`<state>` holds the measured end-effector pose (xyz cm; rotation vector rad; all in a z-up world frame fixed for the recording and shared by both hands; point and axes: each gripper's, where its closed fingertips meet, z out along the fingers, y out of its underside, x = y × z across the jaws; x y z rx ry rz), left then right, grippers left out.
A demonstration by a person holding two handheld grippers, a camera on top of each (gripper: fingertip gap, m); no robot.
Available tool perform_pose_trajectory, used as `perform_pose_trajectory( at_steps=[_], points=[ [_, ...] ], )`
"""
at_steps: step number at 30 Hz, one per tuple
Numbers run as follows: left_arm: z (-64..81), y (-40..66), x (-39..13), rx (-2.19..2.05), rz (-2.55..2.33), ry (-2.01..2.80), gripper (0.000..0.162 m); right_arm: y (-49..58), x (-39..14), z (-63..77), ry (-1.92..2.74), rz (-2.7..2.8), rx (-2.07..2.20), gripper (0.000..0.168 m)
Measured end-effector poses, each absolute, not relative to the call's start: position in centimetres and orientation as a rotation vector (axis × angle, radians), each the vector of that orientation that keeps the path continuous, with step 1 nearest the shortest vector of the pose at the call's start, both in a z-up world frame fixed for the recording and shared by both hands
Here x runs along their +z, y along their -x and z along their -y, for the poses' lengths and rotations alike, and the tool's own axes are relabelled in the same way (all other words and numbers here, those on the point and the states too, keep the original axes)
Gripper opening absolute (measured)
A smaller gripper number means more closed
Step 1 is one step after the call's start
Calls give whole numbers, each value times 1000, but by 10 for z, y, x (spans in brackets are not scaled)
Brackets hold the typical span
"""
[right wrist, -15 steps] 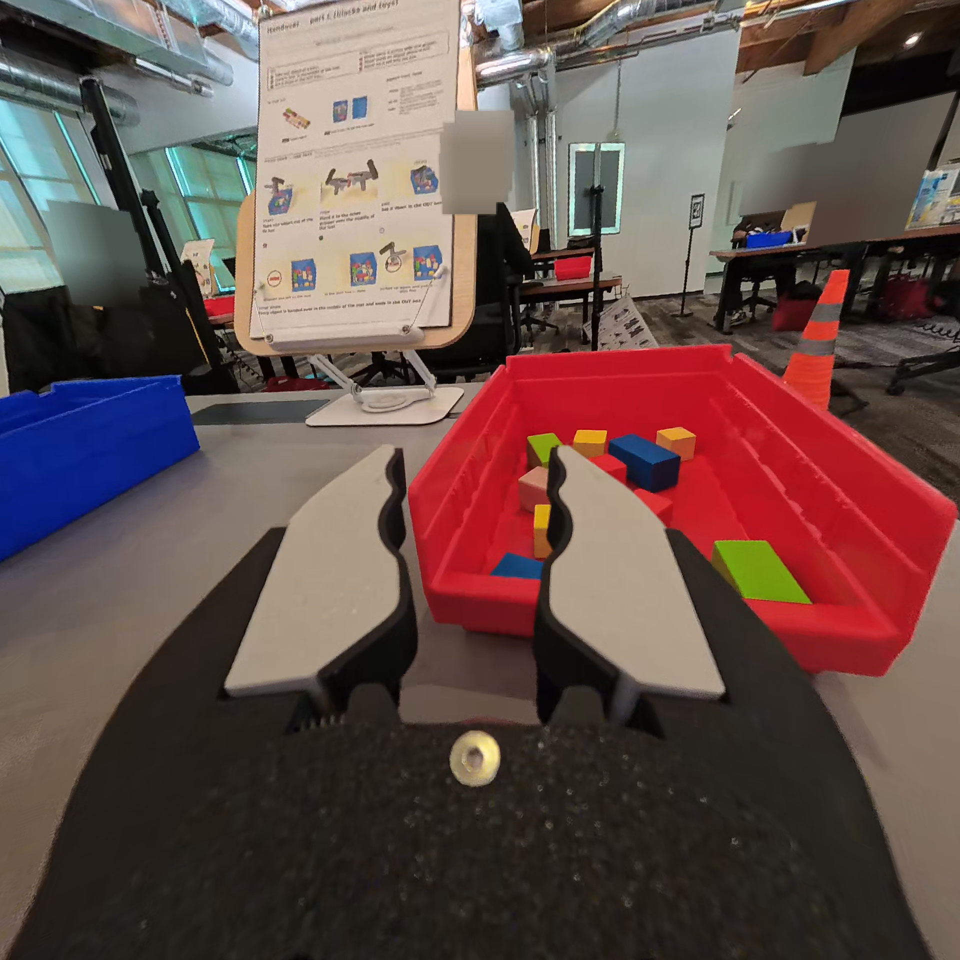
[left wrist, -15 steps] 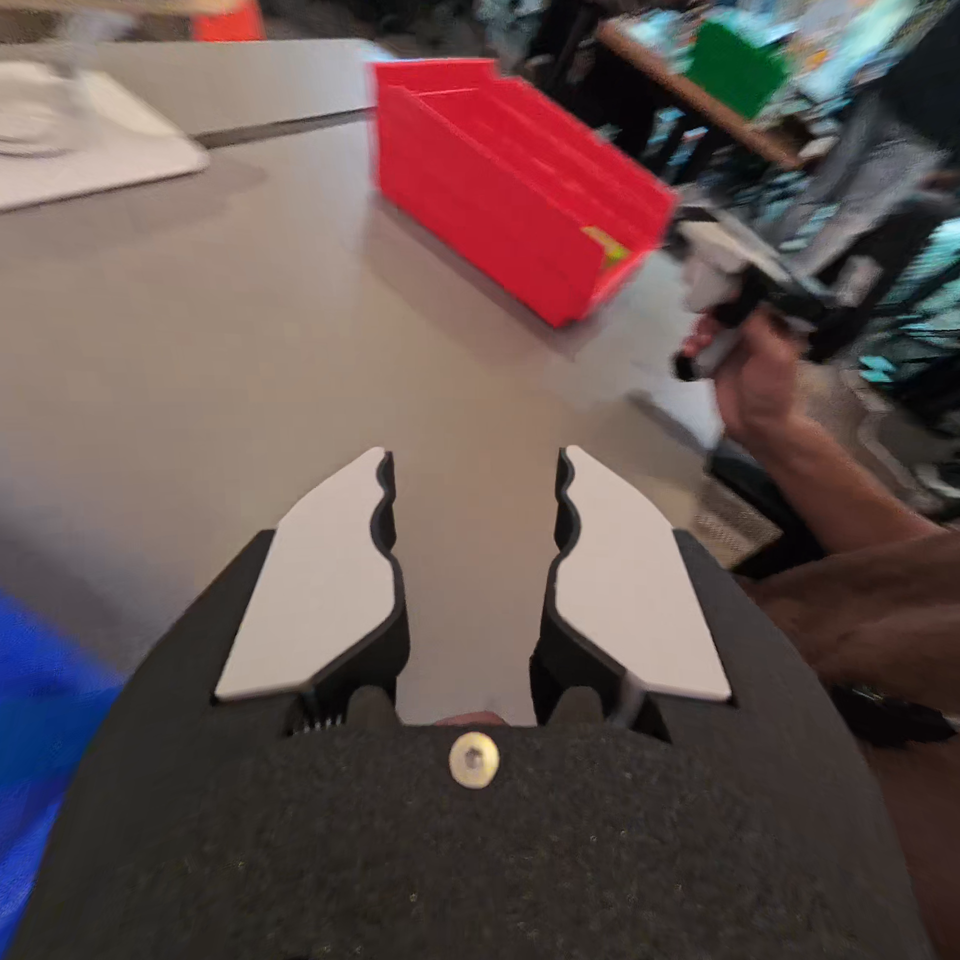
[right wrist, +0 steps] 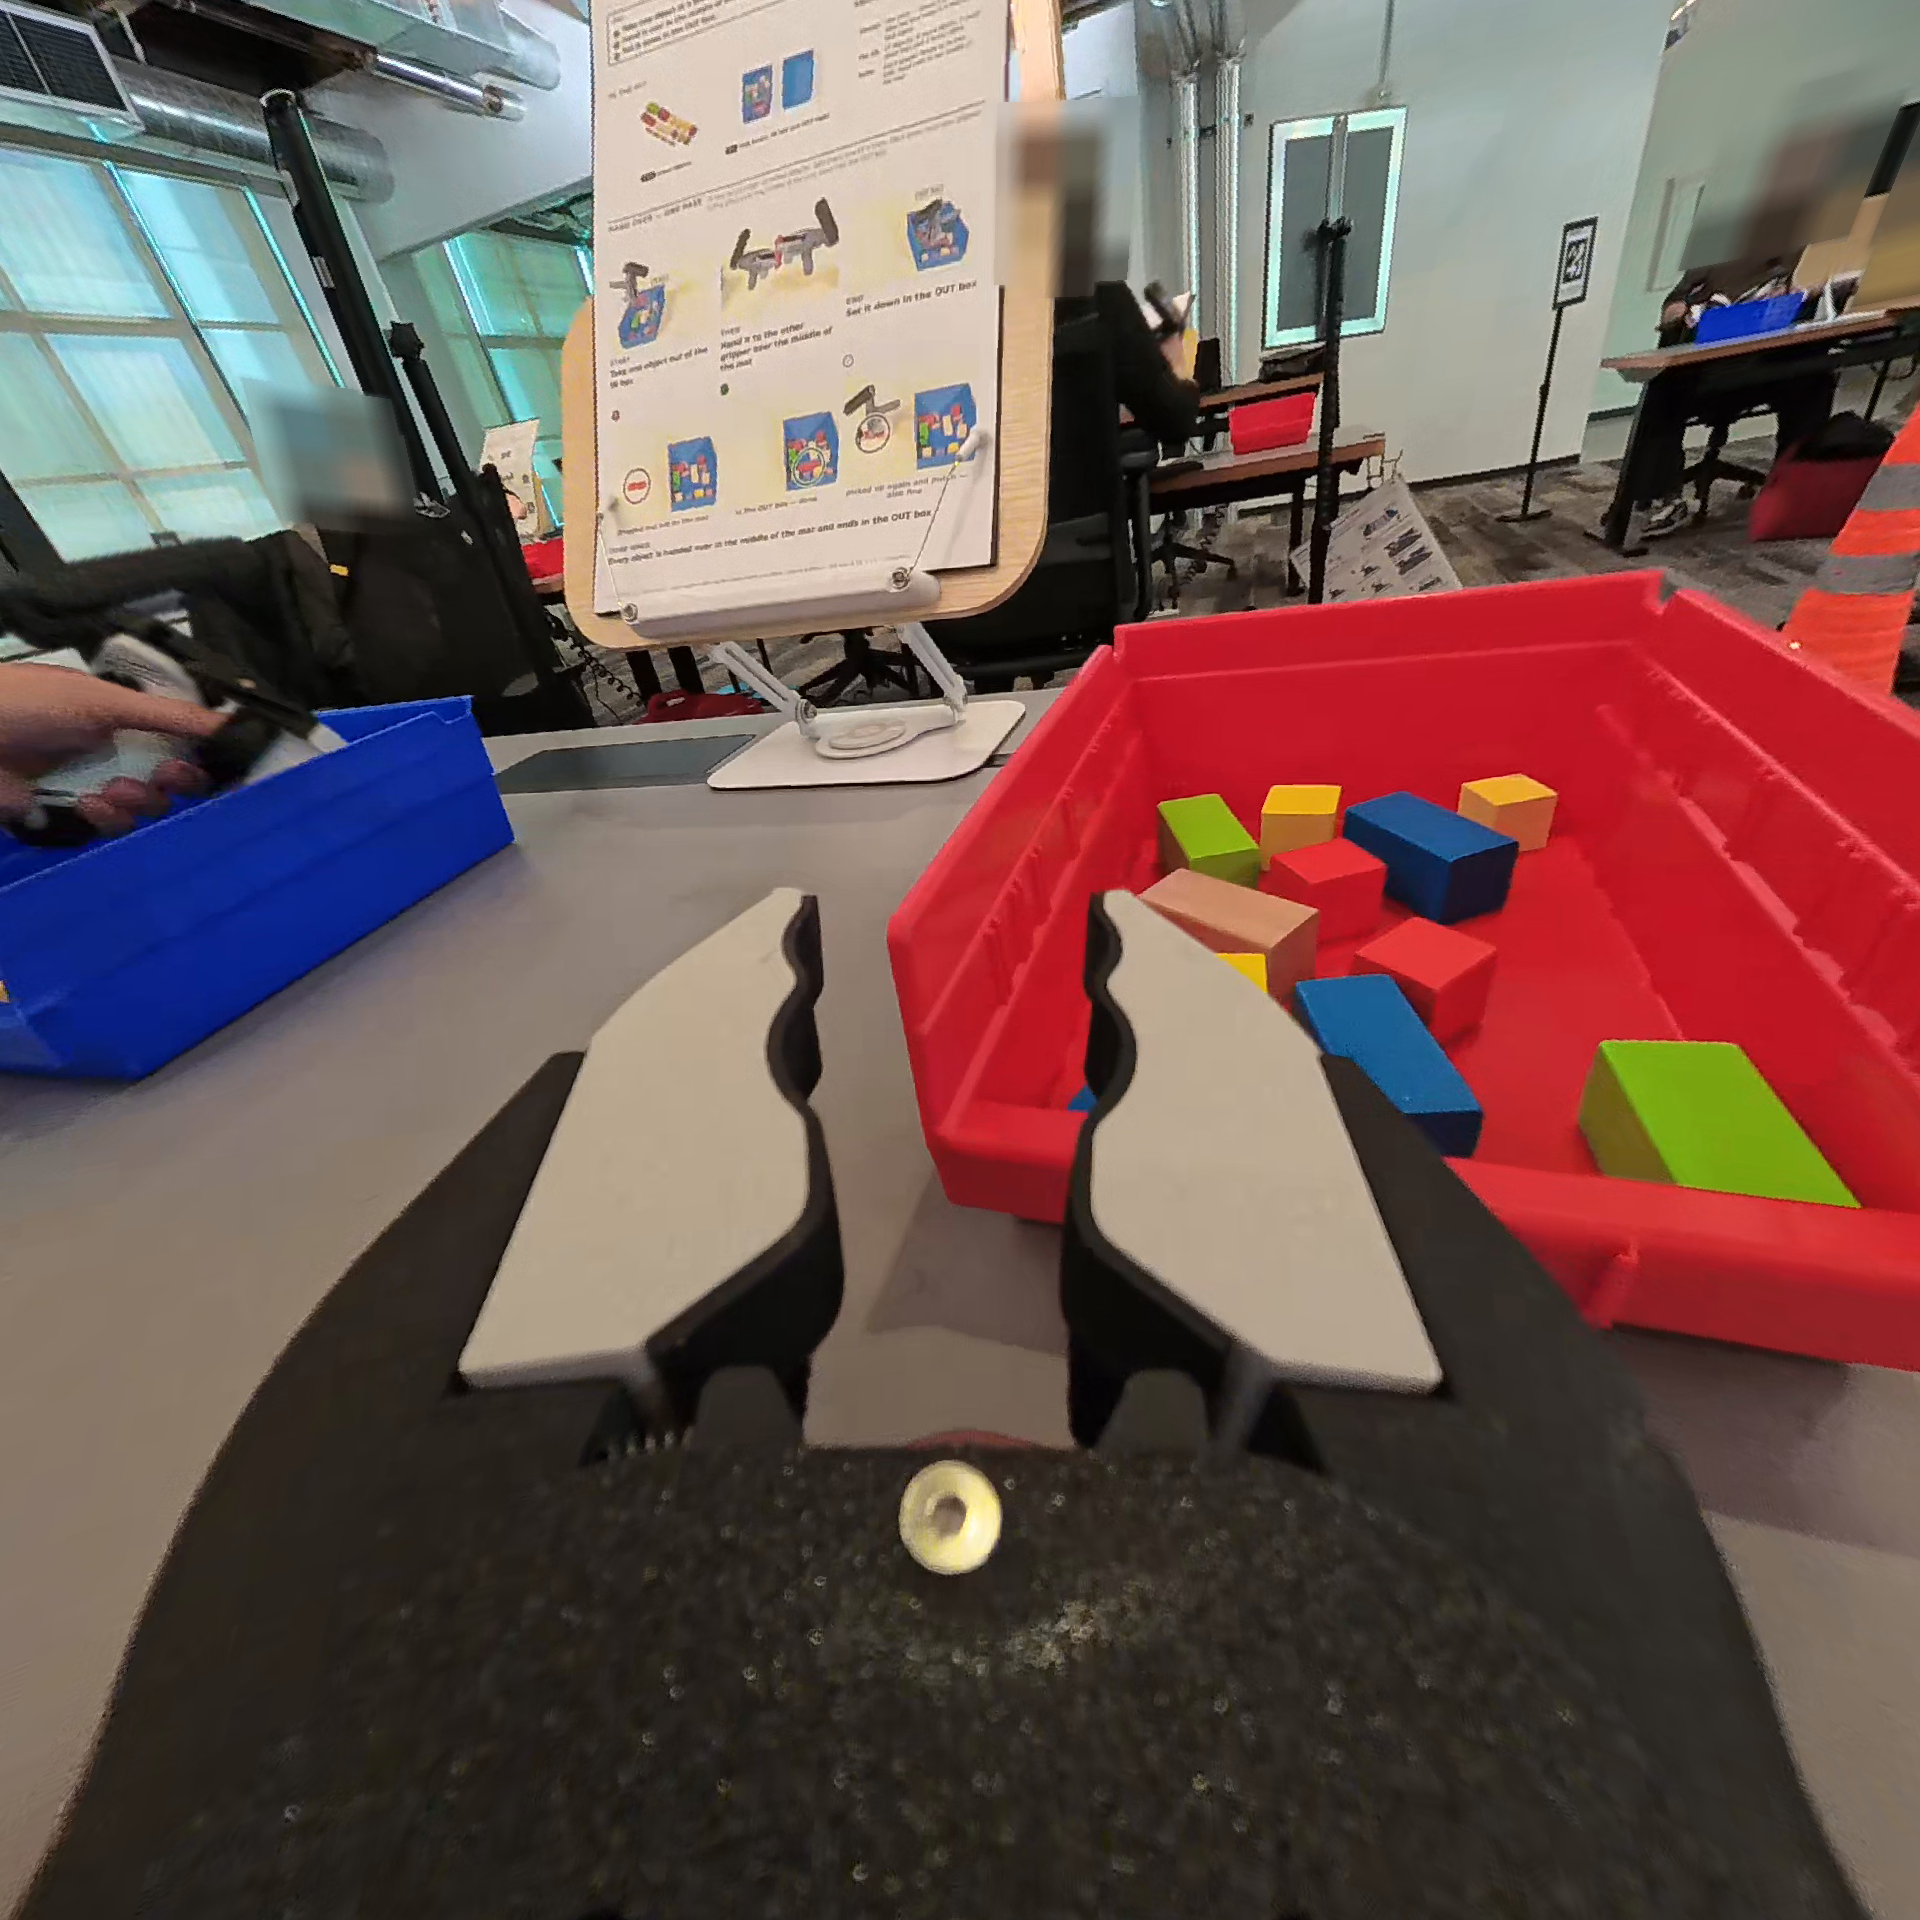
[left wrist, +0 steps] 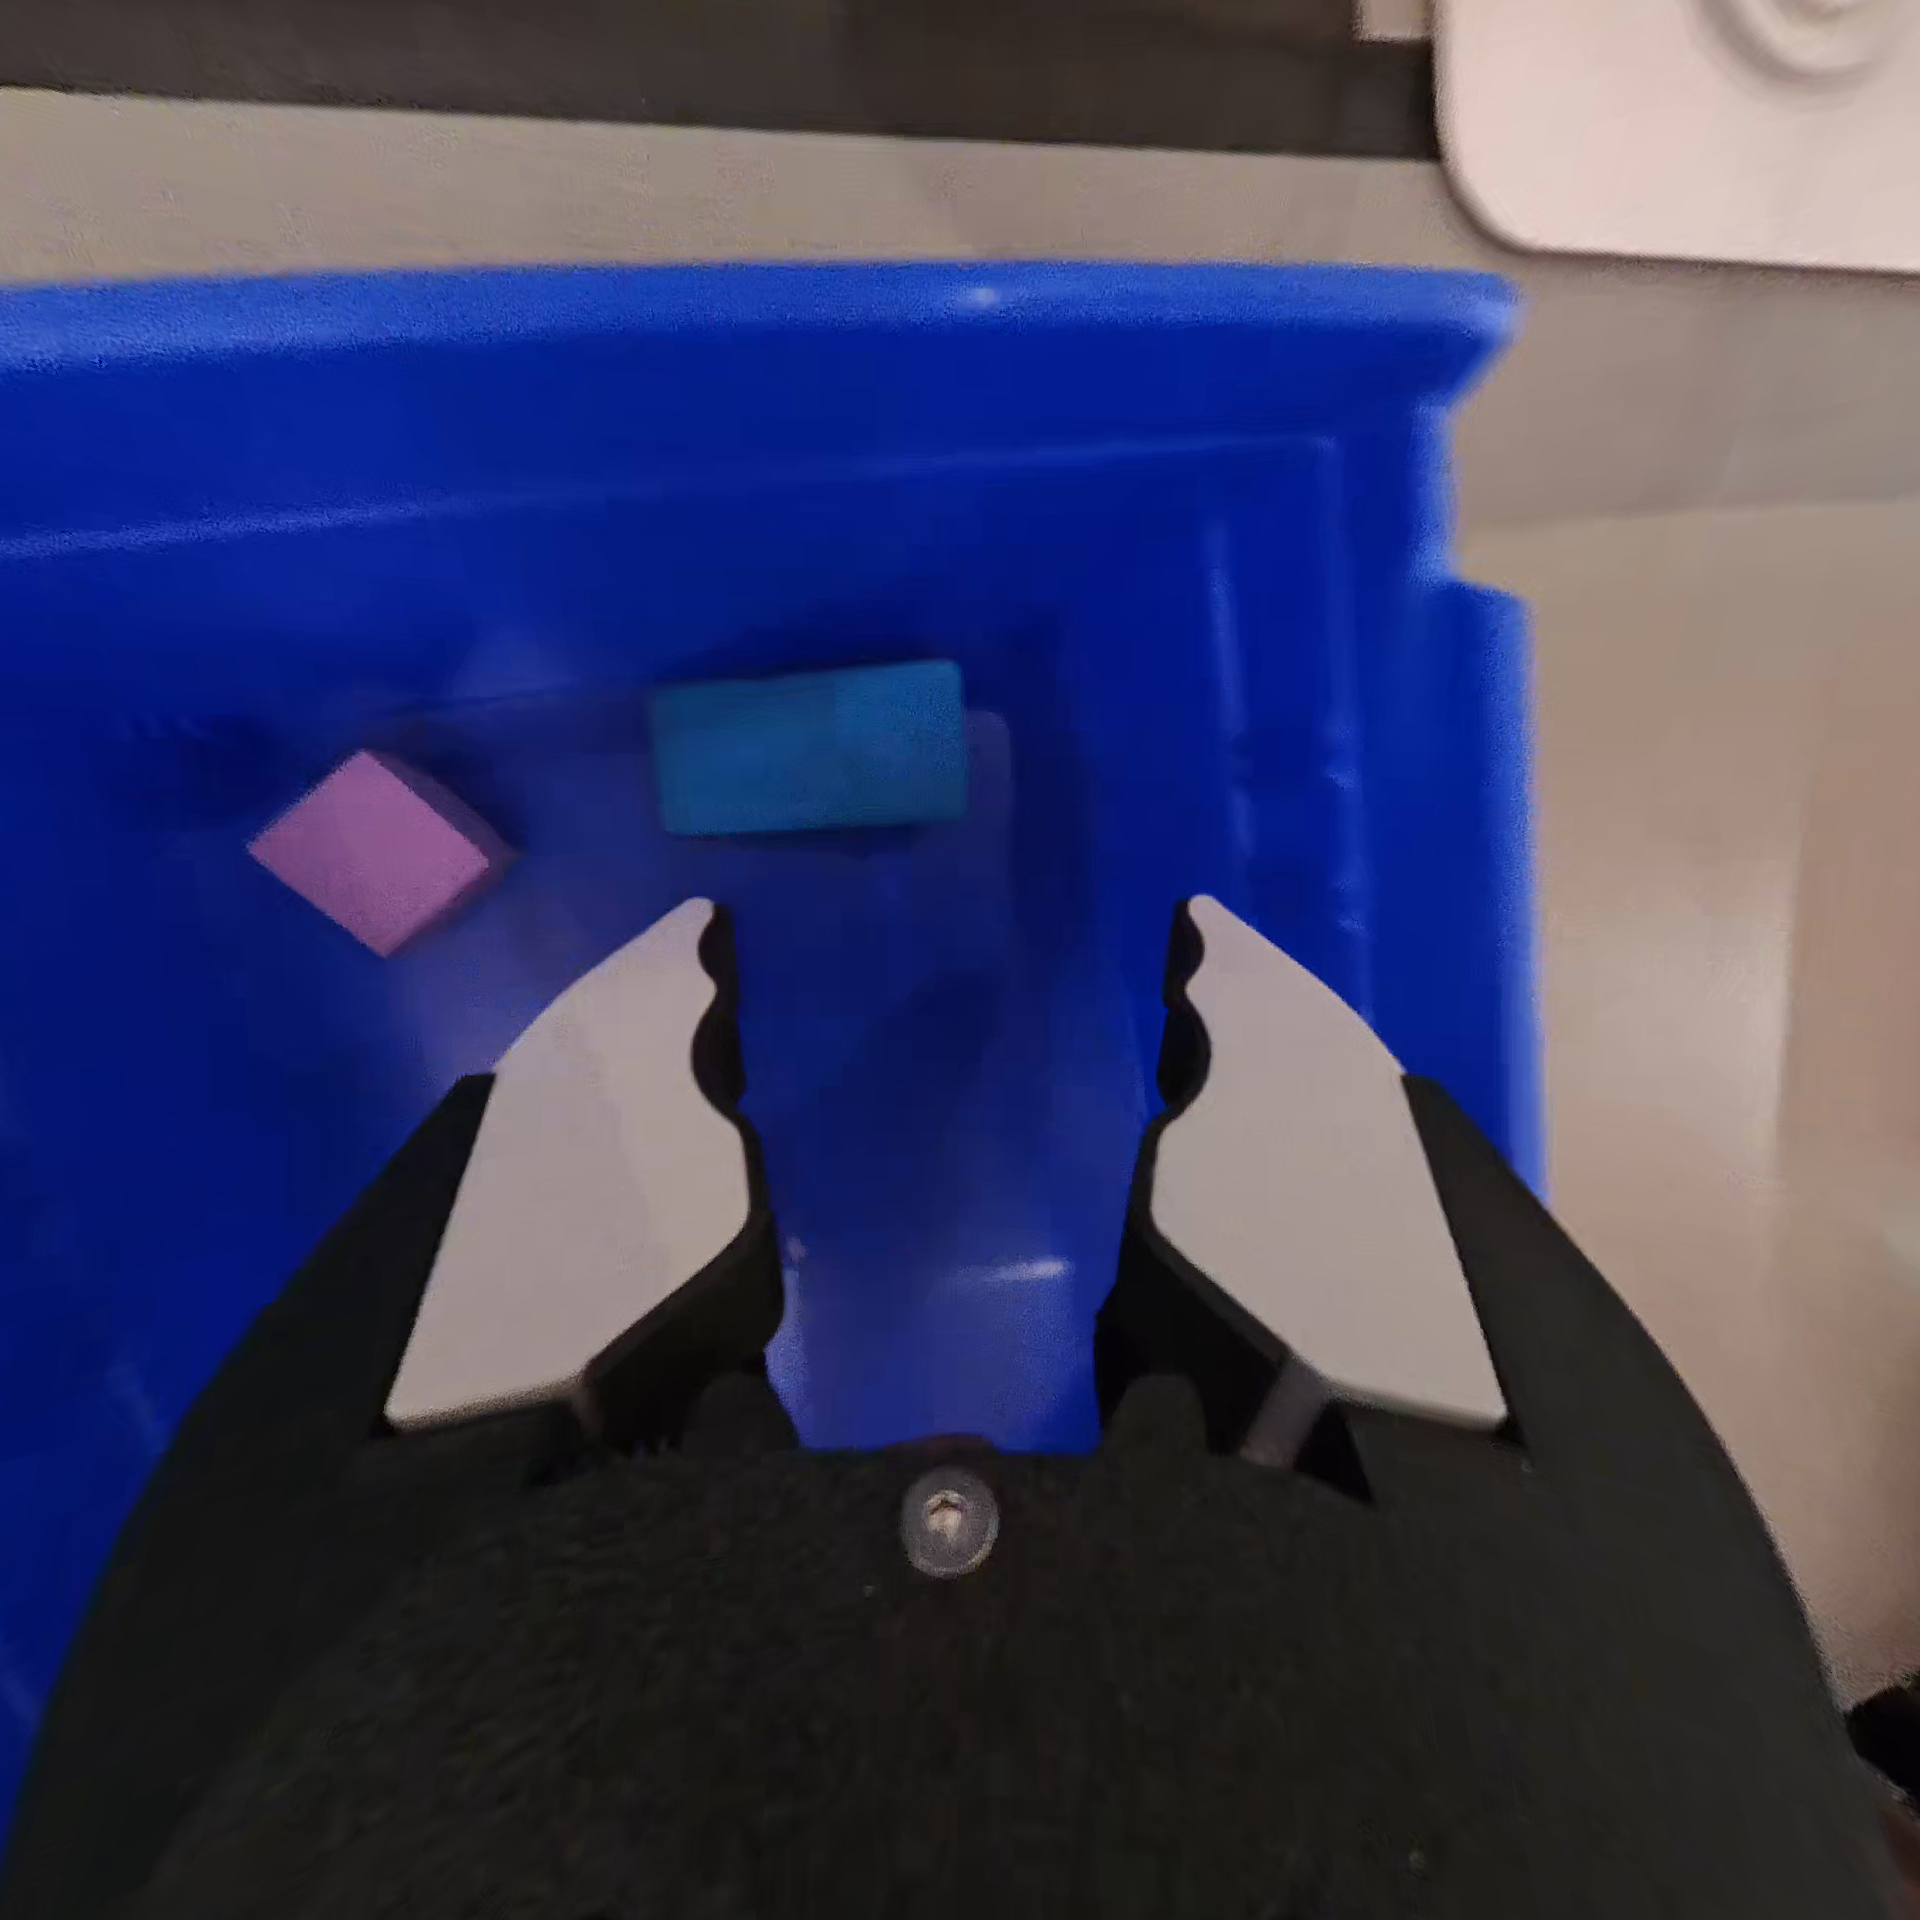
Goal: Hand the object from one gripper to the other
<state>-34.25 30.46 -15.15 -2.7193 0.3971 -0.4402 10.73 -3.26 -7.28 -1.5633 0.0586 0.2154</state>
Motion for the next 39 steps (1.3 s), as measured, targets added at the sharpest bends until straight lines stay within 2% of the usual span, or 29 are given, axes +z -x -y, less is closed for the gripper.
perform_pose_trajectory(
  at_steps=[8, 12, 14, 19, 21, 23, 33, 39],
  points=[
    [-332, 356, -192, -153, -426, 2861, 87, -112, -79, 30, 1591, -80, 245, 48],
    [-333, 359, -195, -57, -500, 2833, 64, -107, -83, 28, 1610, -68, 262, 47],
    [-333, 359, -194, -86, -498, 2825, 64, -105, -83, 27, 1614, -60, 264, 47],
    [-328, 357, -186, -330, -422, 2796, 62, -98, -79, 26, 1597, -45, 277, 46],
    [-326, 355, -168, -509, -371, 2726, 43, -90, -73, 23, 1586, -22, 291, 47],
    [-319, 351, -148, -751, -307, 2643, 35, -73, -67, 16, 1580, 32, 314, 46],
    [-298, 357, -140, -1090, -197, 2550, 34, 5, -46, -16, 1577, 277, 423, 42],
    [-266, 336, -81, -1564, -201, 2265, 34, 61, -38, -48, 1608, 469, 483, 43]
  ],
)
